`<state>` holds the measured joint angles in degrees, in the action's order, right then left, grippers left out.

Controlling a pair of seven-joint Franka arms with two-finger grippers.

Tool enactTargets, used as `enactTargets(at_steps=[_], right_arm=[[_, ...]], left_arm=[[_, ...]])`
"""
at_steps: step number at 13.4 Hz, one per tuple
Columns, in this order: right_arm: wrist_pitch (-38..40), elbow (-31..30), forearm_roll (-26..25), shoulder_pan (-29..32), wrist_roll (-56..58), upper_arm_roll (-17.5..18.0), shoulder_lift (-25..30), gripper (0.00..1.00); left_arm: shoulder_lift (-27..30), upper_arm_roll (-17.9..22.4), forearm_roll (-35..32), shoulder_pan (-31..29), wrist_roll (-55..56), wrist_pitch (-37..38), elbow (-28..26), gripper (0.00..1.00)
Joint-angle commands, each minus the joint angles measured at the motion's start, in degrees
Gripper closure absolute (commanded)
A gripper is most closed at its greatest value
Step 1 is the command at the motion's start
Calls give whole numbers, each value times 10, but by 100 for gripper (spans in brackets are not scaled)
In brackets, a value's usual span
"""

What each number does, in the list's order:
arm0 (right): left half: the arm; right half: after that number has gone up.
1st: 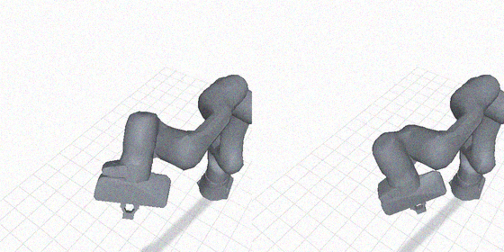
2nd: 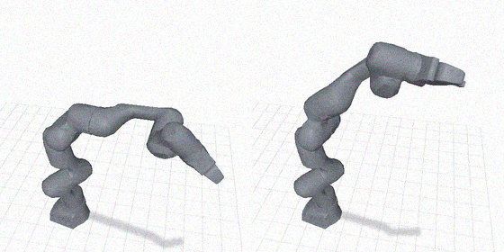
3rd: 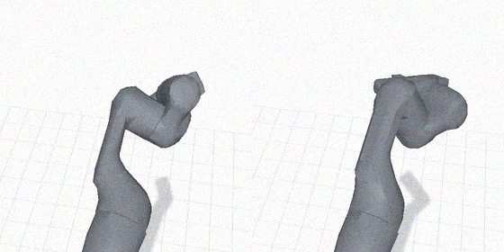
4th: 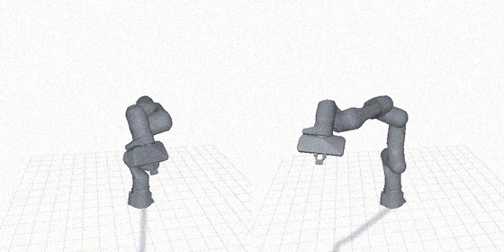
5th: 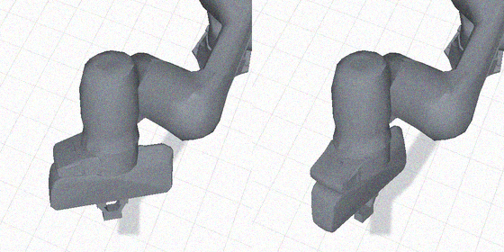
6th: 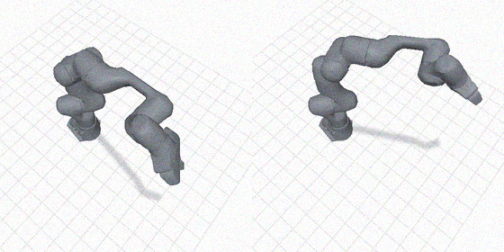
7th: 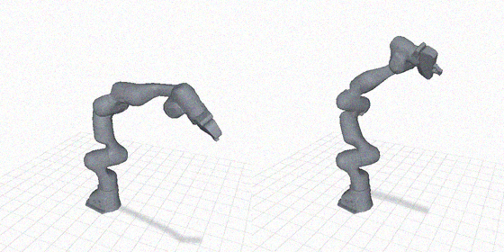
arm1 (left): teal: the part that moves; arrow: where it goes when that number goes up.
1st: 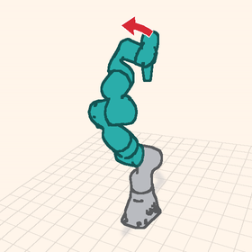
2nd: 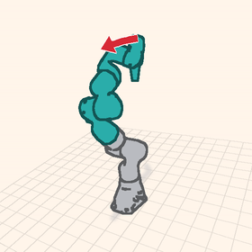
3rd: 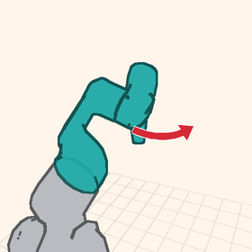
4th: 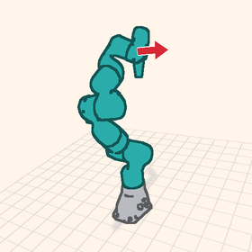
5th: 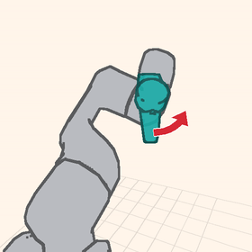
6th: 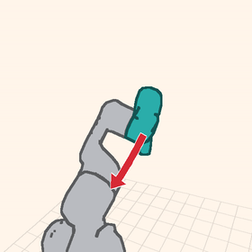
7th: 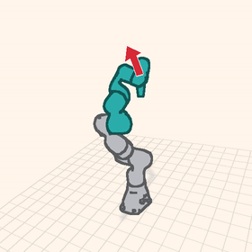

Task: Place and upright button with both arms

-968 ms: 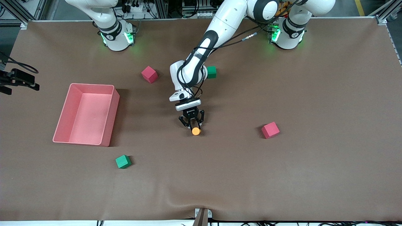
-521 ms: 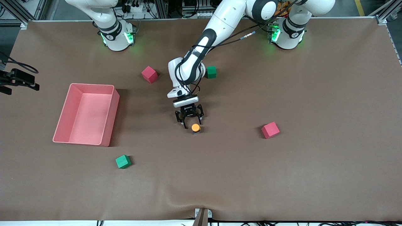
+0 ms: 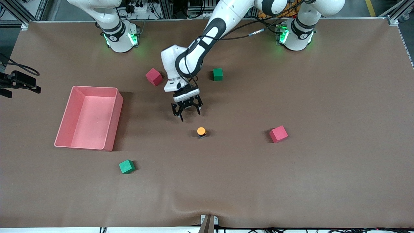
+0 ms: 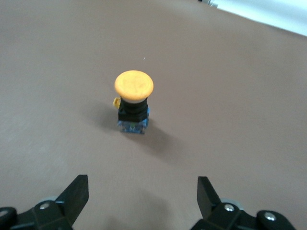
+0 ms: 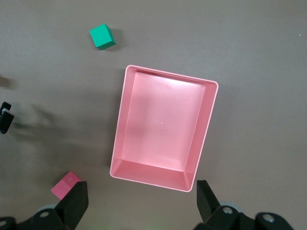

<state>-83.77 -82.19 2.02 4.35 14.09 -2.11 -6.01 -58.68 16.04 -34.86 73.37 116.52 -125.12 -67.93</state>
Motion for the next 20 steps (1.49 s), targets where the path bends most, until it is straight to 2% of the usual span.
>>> enactTargets(at_steps=[1, 6, 8, 11, 15, 19, 20], right_arm=[[5, 5, -4, 7, -6, 8, 5, 0], [7, 5, 1, 1, -7, 11, 5, 0], [6, 5, 1, 0, -6, 12, 5, 0], [7, 6, 4, -3, -7, 12, 5, 0], [1, 12, 1, -22, -6, 12, 3, 0], [6, 20, 8, -25, -7, 12, 4, 0], [5, 22, 4, -23, -6, 10, 4, 0]], left_arm=[[68, -4, 89, -8, -68, 32, -13, 0], [204, -3, 238, -84, -238, 129, -13, 0], [253, -3, 269, -123, -305, 183, -13, 0], [314, -3, 271, -180, -389, 261, -13, 0], [346, -2, 267, -262, -414, 263, -12, 0], [375, -7, 274, -371, -583, 271, -12, 0], [379, -7, 295, -399, -626, 271, -11, 0]])
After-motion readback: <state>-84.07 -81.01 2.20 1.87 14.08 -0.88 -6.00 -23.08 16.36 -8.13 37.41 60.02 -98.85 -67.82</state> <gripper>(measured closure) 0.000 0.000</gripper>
